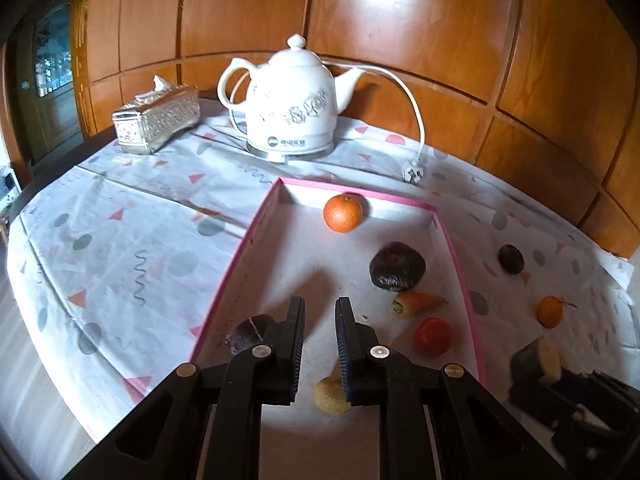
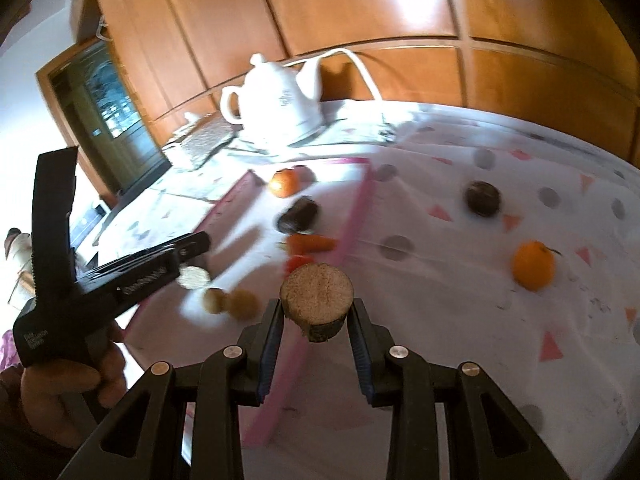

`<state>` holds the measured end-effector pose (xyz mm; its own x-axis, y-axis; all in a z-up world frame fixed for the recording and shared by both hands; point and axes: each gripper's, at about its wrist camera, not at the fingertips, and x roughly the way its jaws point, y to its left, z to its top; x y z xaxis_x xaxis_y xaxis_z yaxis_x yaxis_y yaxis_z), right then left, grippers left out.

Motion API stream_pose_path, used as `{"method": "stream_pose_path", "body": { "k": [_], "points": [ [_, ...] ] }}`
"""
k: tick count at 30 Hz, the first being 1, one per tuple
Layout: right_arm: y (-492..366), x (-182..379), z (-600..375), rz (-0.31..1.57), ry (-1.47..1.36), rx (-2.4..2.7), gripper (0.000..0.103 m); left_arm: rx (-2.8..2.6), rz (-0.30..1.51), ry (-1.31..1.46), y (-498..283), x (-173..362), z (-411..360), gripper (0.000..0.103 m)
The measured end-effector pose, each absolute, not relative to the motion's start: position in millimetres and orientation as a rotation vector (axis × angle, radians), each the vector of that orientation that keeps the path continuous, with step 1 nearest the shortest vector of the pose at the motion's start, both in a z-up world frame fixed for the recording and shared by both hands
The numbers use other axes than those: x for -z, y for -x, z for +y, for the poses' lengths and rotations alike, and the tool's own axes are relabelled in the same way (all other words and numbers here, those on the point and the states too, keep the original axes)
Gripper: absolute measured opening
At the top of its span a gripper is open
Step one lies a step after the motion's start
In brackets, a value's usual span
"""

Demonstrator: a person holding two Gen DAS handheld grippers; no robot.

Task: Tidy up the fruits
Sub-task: 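Open the left tool to drop the avocado into the tray, then lower the root slice into the tray and open the right tool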

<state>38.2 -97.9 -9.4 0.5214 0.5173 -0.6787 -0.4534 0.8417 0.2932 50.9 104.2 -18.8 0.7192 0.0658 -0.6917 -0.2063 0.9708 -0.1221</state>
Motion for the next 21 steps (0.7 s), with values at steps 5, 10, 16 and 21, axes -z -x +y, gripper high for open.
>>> {"method": "stream_pose_path", "body": {
  "k": [5,10,16,21],
  "points": [
    [-40.9,8.1,-70.8,0.845,-0.052,-0.638,0.033,-0.164,0.743,0.197,-46.6,14.5,108.4,0.017],
    [-47.8,17.9,-57.1,0.867,-0.033,-0.644,0.033,-0.167,0.741,0.206,-42.2,13.8,111.8,0.017],
    [-50.2,25.8,-54.3,0.887,-0.038,-0.635,0.034,-0.161,0.745,0.216,-39.8,13.4,111.9,0.020],
    [-47.1,20.7,-62.1,0.868,-0.083,-0.628,0.038,-0.156,0.742,0.214,-37.7,11.2,108.7,0.021]
  ]
}}
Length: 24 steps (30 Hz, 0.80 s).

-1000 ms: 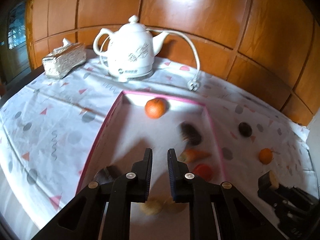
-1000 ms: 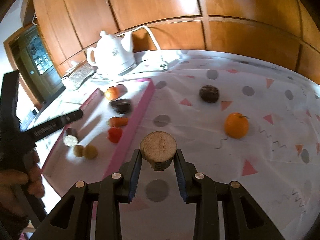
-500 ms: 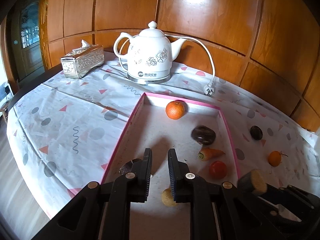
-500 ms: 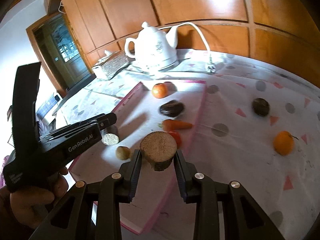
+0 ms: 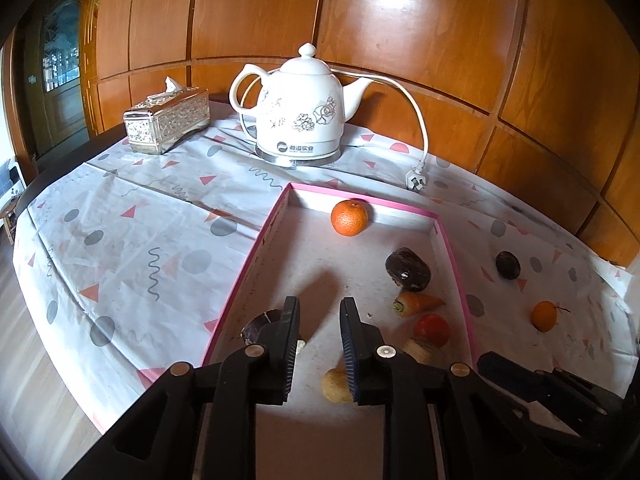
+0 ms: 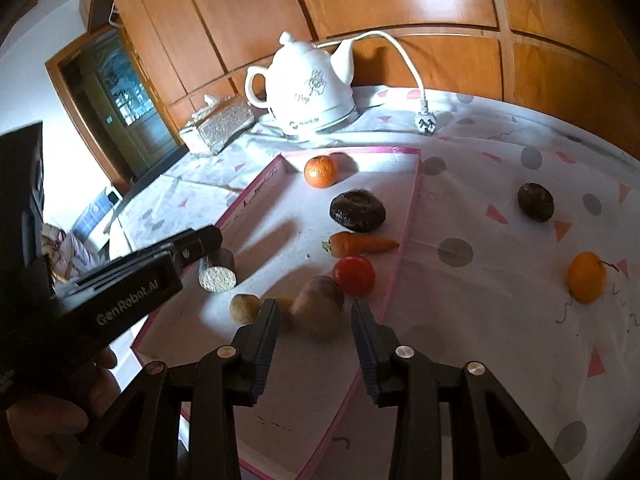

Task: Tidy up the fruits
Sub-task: 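Lower the root slice into the tray and open the right tool, then move both tools back toward the orange and dark round fruit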

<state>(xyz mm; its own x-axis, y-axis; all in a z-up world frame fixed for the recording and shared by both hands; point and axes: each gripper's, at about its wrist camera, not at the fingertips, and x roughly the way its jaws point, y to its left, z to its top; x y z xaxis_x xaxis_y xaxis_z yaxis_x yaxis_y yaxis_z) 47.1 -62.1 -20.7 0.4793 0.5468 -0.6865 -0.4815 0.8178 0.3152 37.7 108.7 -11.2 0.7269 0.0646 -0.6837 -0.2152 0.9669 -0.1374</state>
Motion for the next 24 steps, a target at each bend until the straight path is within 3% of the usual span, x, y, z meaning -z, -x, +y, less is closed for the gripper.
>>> {"method": "stream_pose_path", "body": {
  "k": [24],
  "points": [
    [-54.9,31.6,-148.7,0.815,-0.157,-0.310,0.038,-0.013,0.752,0.116,-35.3,7.5,45.1,0.024]
  ]
}}
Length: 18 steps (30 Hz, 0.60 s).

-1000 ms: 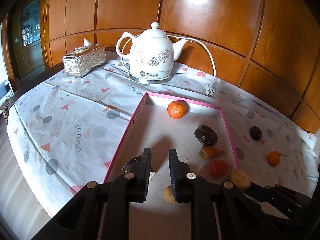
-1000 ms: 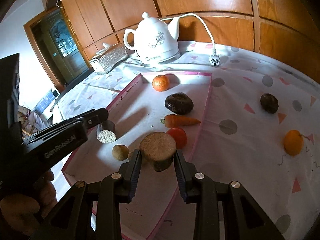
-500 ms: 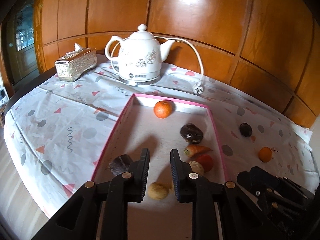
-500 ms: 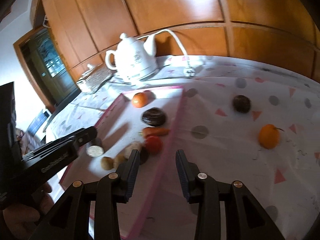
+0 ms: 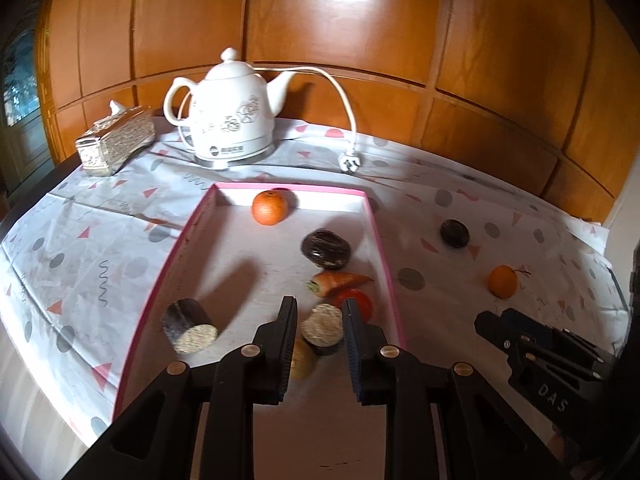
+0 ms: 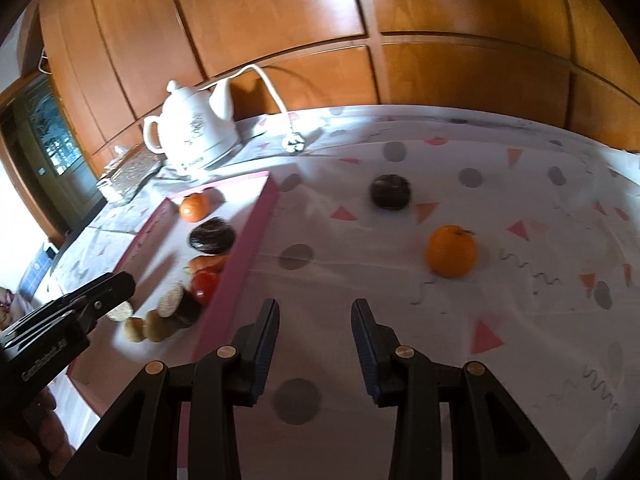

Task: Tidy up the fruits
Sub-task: 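Move both tools back toward the orange and dark round fruit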

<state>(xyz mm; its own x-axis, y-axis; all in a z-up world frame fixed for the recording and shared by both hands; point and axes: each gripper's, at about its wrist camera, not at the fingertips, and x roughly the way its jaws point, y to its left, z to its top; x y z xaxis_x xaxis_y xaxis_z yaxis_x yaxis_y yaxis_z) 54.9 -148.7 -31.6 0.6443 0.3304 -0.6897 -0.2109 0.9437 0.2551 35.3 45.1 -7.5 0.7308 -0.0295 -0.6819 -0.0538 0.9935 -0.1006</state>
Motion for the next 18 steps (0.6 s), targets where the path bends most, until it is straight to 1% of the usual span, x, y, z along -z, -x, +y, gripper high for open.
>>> {"method": "stream_pose_path", "body": {
  "k": [8,11,18],
  "points": [
    [-64.5,39.0,-187.5,0.817,-0.175,-0.210,0.039,0.052,0.764,0.079,-40.8,7.8,18.3,0.025],
    [-71.2,43.1,-203.0,0.822,-0.190,-0.175,0.043,0.091,0.766,0.060,-42.7,8.2,5.2,0.027],
    [-97.0,53.5,-218.7,0.854,-0.171,-0.127,0.043,0.153,0.781,0.045,-49.5,10.6,-13.9,0.033]
  ]
}}
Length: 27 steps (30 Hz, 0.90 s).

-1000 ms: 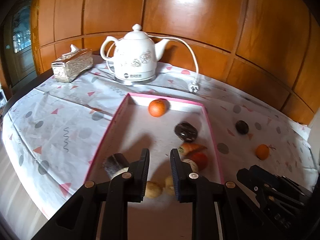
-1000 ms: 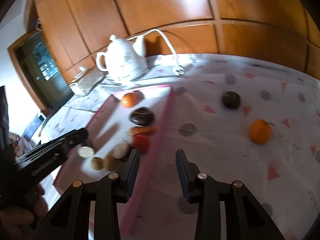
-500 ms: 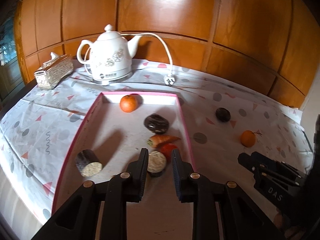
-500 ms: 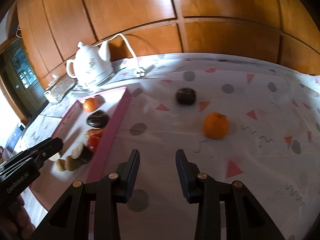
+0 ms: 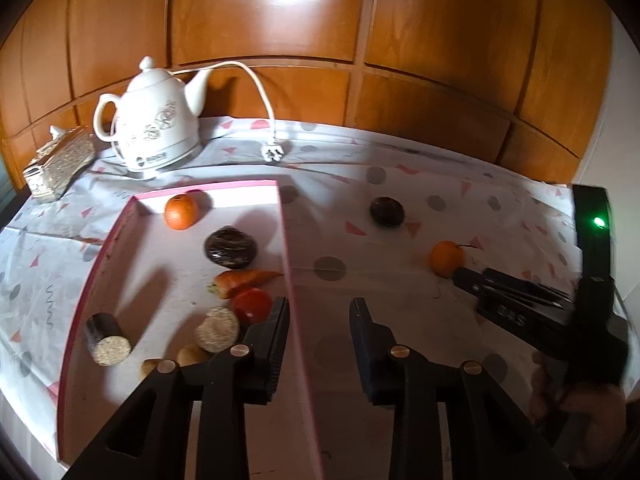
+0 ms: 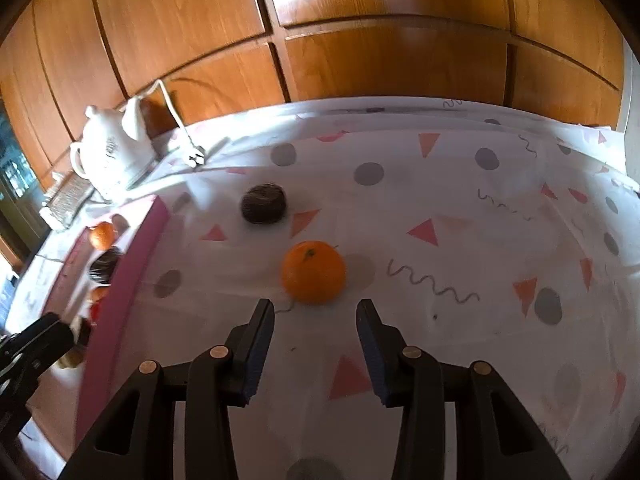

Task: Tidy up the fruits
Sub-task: 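Move both tools back toward the orange and dark round fruit, then grasp the orange with the right tool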

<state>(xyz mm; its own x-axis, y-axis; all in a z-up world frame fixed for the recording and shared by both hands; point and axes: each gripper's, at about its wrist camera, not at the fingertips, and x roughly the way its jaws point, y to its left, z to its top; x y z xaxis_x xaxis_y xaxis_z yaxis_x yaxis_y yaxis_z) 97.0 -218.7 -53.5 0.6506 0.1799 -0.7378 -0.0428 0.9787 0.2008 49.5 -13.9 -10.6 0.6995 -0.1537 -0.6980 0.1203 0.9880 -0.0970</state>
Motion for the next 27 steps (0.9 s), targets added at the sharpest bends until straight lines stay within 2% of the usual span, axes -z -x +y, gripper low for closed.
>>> {"method": "stream_pose_path", "body": {
  "k": [10,11,23,25,27],
  "points": [
    [-125.9,62.6,-211.2,0.887,-0.142,-0.151,0.043,0.185,0.799,0.049,-66.5,7.8,-30.4,0.035],
    [-127.6,64.3,-211.3,0.895,-0.136,-0.150,0.040,0.190,0.803,0.051,-69.1,7.5,-32.6,0.035],
    [-101.7,64.4,-244.2,0.858,-0.049,0.013,0.039,0.206,0.885,0.079,-119.6,16.8,-66.7,0.035],
    [-101.4,65.6,-249.5,0.857,-0.069,0.009,0.039,0.209,0.904,0.100,-131.6,21.4,-72.2,0.049],
    [-101.7,66.3,-252.7,0.854,-0.084,0.003,0.039,0.182,0.908,0.113,-142.8,25.7,-76.1,0.049]
  ]
}}
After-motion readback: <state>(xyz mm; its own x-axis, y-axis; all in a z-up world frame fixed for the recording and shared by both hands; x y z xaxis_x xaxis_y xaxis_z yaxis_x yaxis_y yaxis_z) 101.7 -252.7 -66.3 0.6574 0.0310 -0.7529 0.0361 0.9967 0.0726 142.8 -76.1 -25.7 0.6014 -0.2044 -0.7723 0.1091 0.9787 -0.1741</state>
